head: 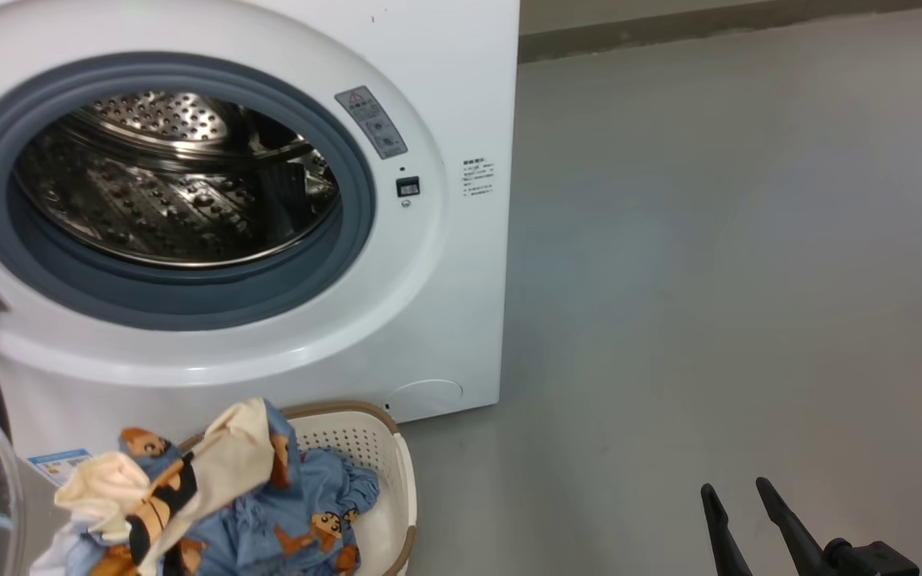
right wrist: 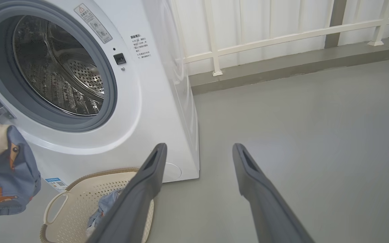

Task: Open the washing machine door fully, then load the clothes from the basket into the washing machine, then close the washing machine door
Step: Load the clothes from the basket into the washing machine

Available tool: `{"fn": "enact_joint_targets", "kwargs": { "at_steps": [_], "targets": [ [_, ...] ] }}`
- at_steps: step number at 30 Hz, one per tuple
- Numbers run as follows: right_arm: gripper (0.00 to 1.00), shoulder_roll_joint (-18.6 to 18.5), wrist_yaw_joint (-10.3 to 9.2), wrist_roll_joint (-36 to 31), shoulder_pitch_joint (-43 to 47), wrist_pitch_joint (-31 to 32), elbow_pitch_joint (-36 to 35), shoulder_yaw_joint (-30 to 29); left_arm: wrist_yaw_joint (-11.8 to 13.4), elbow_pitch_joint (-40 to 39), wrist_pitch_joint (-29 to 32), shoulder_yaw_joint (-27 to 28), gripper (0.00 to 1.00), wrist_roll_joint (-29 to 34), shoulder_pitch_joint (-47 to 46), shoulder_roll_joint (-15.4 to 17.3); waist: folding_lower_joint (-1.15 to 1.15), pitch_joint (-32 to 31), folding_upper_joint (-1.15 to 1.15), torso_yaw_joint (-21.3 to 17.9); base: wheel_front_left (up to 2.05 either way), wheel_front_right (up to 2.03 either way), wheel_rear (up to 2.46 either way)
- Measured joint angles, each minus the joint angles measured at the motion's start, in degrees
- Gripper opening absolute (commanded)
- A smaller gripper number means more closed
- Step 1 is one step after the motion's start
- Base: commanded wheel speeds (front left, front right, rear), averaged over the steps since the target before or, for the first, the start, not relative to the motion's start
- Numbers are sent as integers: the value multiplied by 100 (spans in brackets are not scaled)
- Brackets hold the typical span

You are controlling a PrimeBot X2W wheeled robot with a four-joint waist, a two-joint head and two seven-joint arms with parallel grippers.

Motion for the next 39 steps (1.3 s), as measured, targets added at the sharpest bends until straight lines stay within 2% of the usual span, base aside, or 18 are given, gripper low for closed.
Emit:
{"fn": "enact_joint_targets", "kwargs": {
  "at_steps": [10, 17, 31, 39],
  "targets": [
    [100, 113, 0, 9, -382, 0, -74, 48, -96, 249, 0, 200, 0, 314, -1362, 21, 1, 592, 0, -244, 0, 0, 0],
    [100, 162, 0, 59, -764, -1, -90, 156, -78, 684, -15, 537, 0, 516, -2661, 280, 1, 1172, 0, -494, 0, 0, 0],
    [100, 201, 0, 435, -1230, -1, -111, 463, -120, 2359, -24, 891, 0, 860, -5129, 1429, 1, 2225, 0, -1182, 0, 0, 0],
    [100, 212, 0, 457, -1332, -1, -113, 639, -67, 3030, -25, 912, 0, 1003, -5959, 1741, 1, 2733, 0, -1494, 0, 0, 0]
  ]
}}
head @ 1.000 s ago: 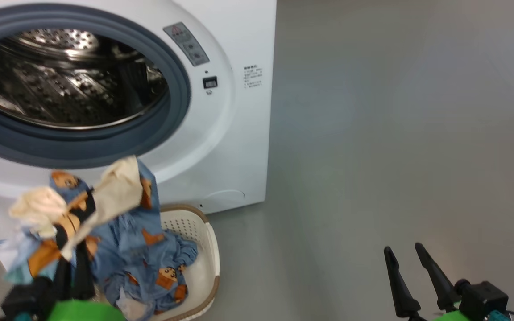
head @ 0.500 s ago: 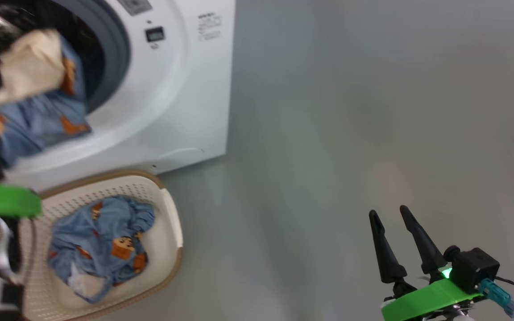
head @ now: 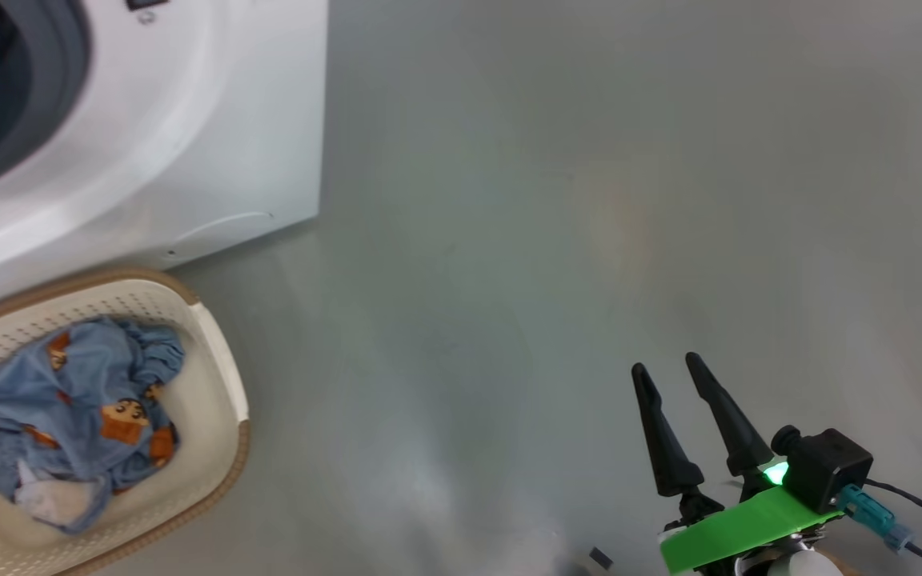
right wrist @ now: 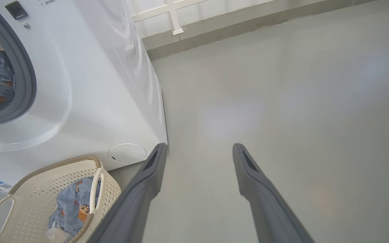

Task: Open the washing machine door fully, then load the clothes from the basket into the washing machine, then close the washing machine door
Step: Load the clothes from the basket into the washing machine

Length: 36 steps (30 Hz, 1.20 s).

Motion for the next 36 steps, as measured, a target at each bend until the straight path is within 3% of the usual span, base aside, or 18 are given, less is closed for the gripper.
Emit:
{"fn": "enact_joint_targets", "kwargs": {
  "at_steps": [7, 14, 25, 27, 28, 36],
  "targets": [
    [100, 21, 0, -1, -2, 0, 2, 129, 30, 461, 0, 63, 0, 96, -834, 318, -1, 303, 0, -200, 0, 0, 0],
    [100, 24, 0, -4, 20, 0, -68, 130, -103, 672, 0, 171, 0, 31, -1660, 521, -1, 644, 0, -310, 0, 0, 0],
    [100, 43, 0, 80, 34, 0, -131, 270, -175, 834, -1, 305, 2, -103, -2148, 542, 0, 1082, 0, -454, 0, 0, 0],
    [100, 43, 0, 108, 34, 0, -129, 263, -179, 1003, -1, 278, 31, -63, -2202, 537, -1, 1091, 0, -503, 0, 0, 0],
    [100, 43, 0, 108, 34, 0, -126, 250, -179, 1063, -1, 269, 100, -63, -2242, 532, 0, 1081, 0, -507, 0, 0, 0],
    [100, 43, 0, 152, 34, 0, -107, 200, -197, 2127, -5, 137, 100, -62, -2487, 442, -1, 877, 0, -464, 0, 0, 0]
  ]
}}
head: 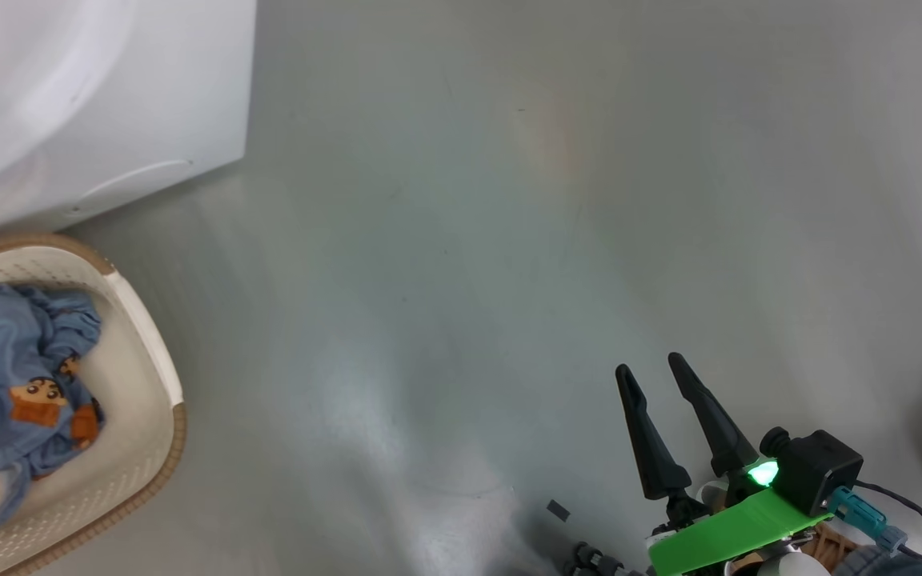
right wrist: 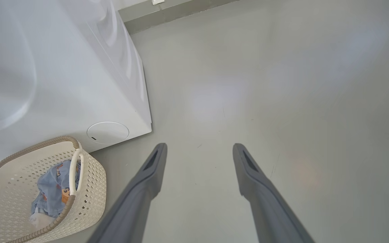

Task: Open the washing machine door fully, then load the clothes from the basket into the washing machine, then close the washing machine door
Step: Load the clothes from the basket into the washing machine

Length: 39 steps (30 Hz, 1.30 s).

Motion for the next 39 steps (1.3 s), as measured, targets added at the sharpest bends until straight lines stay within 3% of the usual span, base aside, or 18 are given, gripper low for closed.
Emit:
{"fn": "enact_joint_targets", "kwargs": {
  "at_steps": [9, 22, 33, 39],
  "targets": [
    [100, 0, 0, -2, -2, 0, 83, -27, 157, 62, -1, 57, 100, -29, 108, -254, 0, -308, 0, 163, 0, 0, 0],
    [100, -23, 0, -218, -18, 0, 297, -87, 168, -727, 0, 162, 100, -120, 1788, -1101, -1, -1193, 0, 555, 0, 0, 0],
    [100, -180, 0, -258, -13, 0, 374, -172, -314, -1506, 0, -98, 100, -120, 3289, -1913, -1, -1935, 0, 1131, 0, 0, 0],
    [100, -241, 0, -258, 36, 0, 428, -221, -491, -2005, 1, -360, 100, -47, 4297, -2098, -1, -2301, 0, 1486, 0, 0, 0]
  ]
}}
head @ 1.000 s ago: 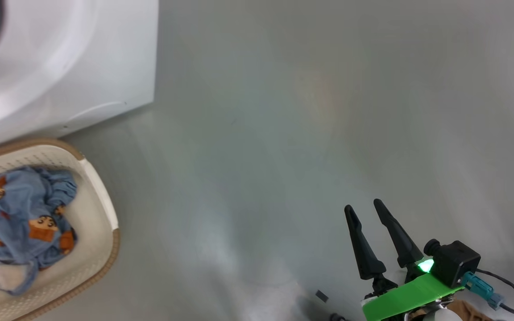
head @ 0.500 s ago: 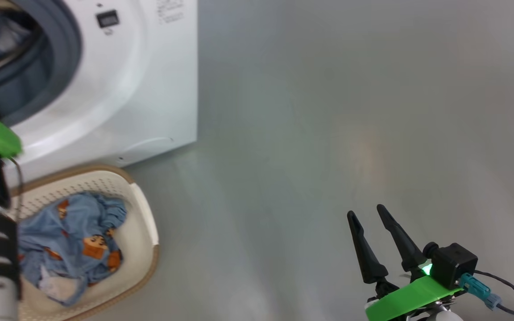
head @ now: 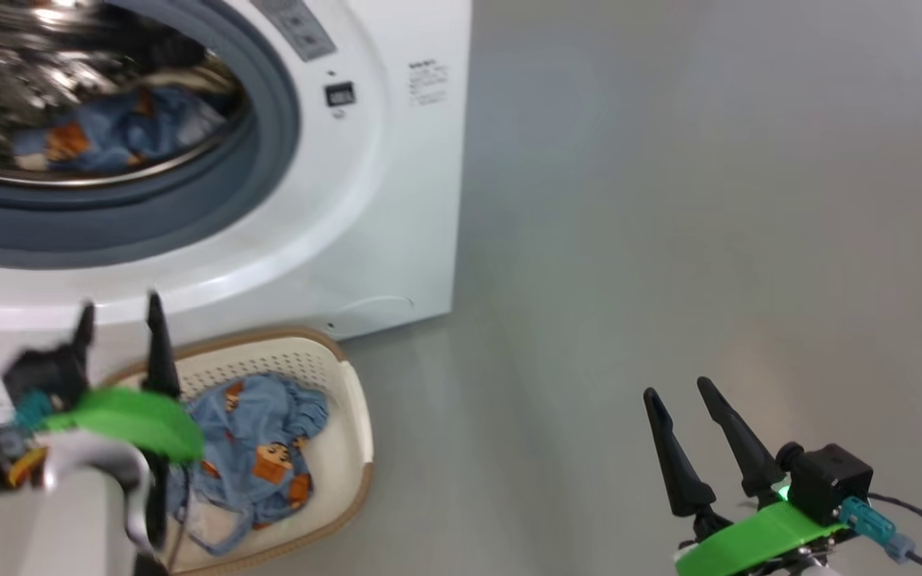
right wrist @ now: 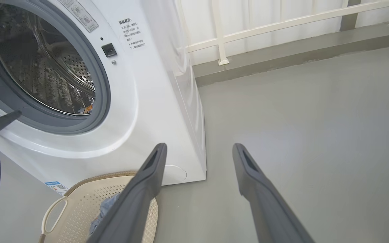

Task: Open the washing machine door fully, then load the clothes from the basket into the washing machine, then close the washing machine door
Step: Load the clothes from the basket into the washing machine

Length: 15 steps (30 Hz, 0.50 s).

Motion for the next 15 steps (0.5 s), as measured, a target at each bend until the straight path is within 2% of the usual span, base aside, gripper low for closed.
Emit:
{"fn": "enact_joint_targets", "kwargs": {
  "at_steps": [10, 15],
  "targets": [
    [100, -151, 0, -42, 309, 0, 31, -7, -29, -1018, 2, -233, 100, -14, 1574, -120, 0, -589, 0, 419, 0, 0, 0],
    [100, -214, 0, -45, 470, 1, 25, -65, 166, -1592, 5, -249, 100, -257, 2321, -135, 0, -779, 0, 603, 0, 0, 0]
  ]
}}
